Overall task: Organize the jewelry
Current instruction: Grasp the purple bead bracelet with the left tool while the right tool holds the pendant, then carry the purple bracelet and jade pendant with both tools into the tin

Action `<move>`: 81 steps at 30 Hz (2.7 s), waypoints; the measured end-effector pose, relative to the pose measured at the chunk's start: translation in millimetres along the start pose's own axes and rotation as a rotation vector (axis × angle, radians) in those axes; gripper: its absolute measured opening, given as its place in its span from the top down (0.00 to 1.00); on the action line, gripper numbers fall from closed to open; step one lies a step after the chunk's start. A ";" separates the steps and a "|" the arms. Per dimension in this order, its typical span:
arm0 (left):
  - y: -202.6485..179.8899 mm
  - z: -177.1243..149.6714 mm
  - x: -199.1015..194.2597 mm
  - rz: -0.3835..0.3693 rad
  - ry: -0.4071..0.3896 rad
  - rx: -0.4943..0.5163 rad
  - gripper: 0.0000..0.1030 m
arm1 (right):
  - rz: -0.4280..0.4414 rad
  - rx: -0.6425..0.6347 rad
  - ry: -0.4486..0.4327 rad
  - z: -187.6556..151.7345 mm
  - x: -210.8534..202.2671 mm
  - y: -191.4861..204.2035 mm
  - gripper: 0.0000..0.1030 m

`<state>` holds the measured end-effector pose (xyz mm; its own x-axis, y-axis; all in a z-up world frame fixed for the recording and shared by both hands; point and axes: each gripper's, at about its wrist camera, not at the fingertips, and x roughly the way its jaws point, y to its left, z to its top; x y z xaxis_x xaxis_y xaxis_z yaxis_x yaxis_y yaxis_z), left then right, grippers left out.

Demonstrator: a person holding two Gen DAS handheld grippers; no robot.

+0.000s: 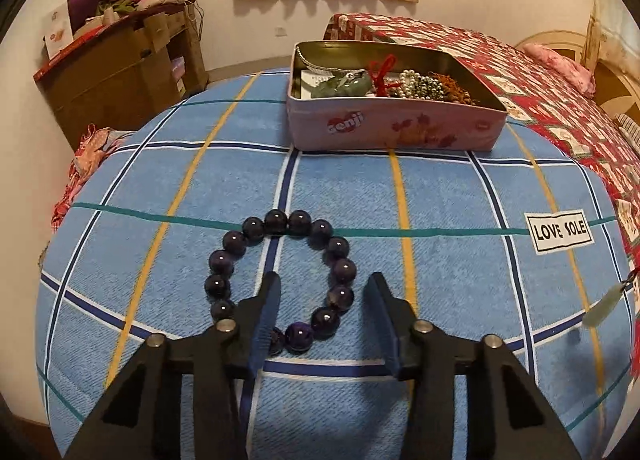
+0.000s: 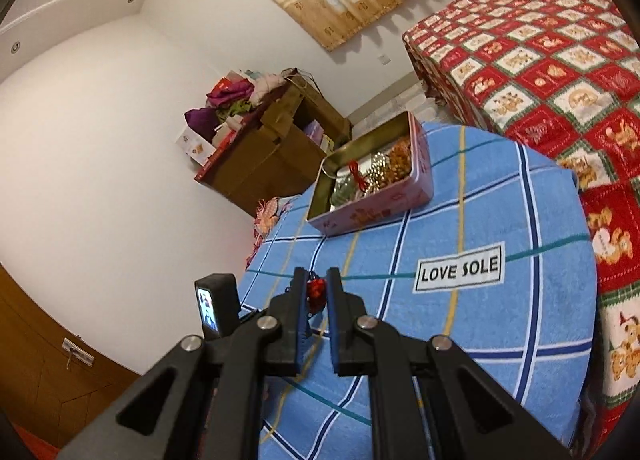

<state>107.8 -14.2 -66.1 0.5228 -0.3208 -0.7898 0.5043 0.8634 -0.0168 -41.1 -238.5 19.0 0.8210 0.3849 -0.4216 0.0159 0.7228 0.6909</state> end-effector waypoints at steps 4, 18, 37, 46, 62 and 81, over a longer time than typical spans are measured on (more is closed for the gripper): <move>9.4 0.4 -2.5 -0.060 -0.013 -0.056 0.87 | 0.011 0.002 -0.003 1.9 0.1 1.5 0.88; 17.0 -9.2 -78.6 -0.261 -0.213 -0.146 0.88 | 0.012 -0.048 -0.045 11.2 -8.9 17.9 0.88; 3.8 20.8 -130.0 -0.317 -0.345 -0.097 0.88 | 0.035 -0.115 -0.121 48.4 -22.6 36.2 0.88; -1.9 47.7 -132.0 -0.314 -0.393 -0.063 0.88 | 0.052 -0.149 -0.157 74.8 -15.8 41.7 0.88; -10.8 111.2 -107.3 -0.314 -0.457 -0.019 0.88 | 0.071 -0.178 -0.185 128.5 30.6 41.4 0.88; -13.4 142.3 4.0 -0.235 -0.359 -0.016 0.87 | -0.034 -0.089 -0.099 149.6 140.5 -38.5 0.88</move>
<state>200.9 -82.5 18.2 0.6024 -0.6222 -0.5001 0.6290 0.7557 -0.1825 159.1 -298.1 21.0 0.8734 0.3038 -0.3807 -0.0025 0.7844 0.6203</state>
